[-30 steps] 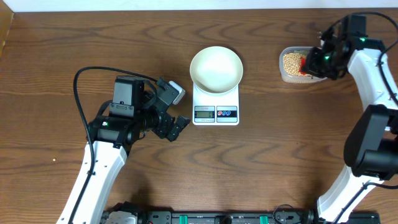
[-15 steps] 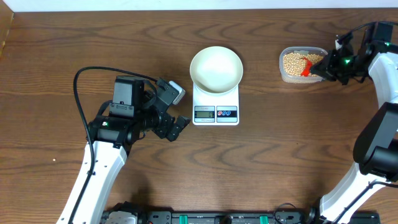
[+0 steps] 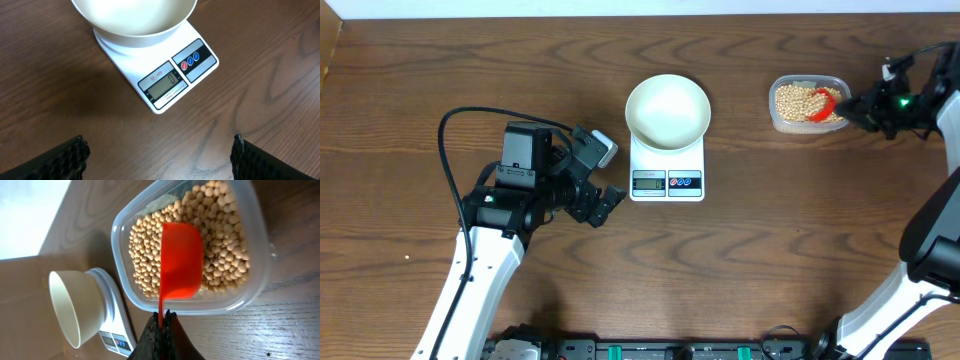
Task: Scoop item into bowl and weigh 50g on scale
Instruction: 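Lower red scoop into soybeans with right gripper and scoop beans, then carry filled red scoop with right gripper over the cream bowl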
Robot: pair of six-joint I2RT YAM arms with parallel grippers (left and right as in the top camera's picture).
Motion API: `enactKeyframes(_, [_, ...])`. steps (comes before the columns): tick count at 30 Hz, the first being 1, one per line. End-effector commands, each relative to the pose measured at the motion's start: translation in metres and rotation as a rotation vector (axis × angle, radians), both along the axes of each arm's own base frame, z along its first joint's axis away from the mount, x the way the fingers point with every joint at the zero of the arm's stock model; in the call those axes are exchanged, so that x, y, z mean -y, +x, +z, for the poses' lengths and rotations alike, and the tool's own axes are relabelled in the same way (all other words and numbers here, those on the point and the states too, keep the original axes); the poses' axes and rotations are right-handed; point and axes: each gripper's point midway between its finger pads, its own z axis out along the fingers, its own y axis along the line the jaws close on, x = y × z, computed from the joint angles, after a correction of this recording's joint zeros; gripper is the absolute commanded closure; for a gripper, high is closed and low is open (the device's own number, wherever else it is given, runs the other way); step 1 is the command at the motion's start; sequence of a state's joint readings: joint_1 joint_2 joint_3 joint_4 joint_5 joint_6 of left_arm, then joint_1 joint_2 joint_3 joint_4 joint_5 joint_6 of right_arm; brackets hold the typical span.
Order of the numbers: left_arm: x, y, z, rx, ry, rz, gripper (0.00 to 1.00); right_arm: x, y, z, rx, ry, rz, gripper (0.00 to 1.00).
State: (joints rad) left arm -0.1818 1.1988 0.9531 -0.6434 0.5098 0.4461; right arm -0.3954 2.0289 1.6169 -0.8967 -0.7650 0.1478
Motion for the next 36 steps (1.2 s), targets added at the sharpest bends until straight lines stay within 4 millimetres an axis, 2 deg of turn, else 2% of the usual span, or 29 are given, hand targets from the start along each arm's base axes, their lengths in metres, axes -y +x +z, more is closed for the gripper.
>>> enactKeyframes(1, [0.000,-0.001,-0.003,-0.001,0.010,-0.007,0.07,0.002,0.003,0.007,0.050,0.073,0.012,0.99])
enactKeyframes(10, [0.000,-0.001,-0.003,-0.002,0.010,-0.007,0.07,0.006,0.002,0.027,0.129,0.189,0.020,0.99])
enactKeyframes(20, [0.000,-0.001,-0.003,-0.001,0.010,-0.007,0.07,0.004,0.002,0.040,0.182,0.255,0.040,0.99])
enactKeyframes(29, [0.000,-0.001,-0.003,-0.001,0.010,-0.007,0.07,-0.010,0.003,0.054,0.234,0.330,0.084,0.99])
enactKeyframes(36, [0.000,-0.001,-0.003,-0.001,0.010,-0.007,0.07,-0.032,0.008,0.068,0.291,0.385,0.151,0.99])
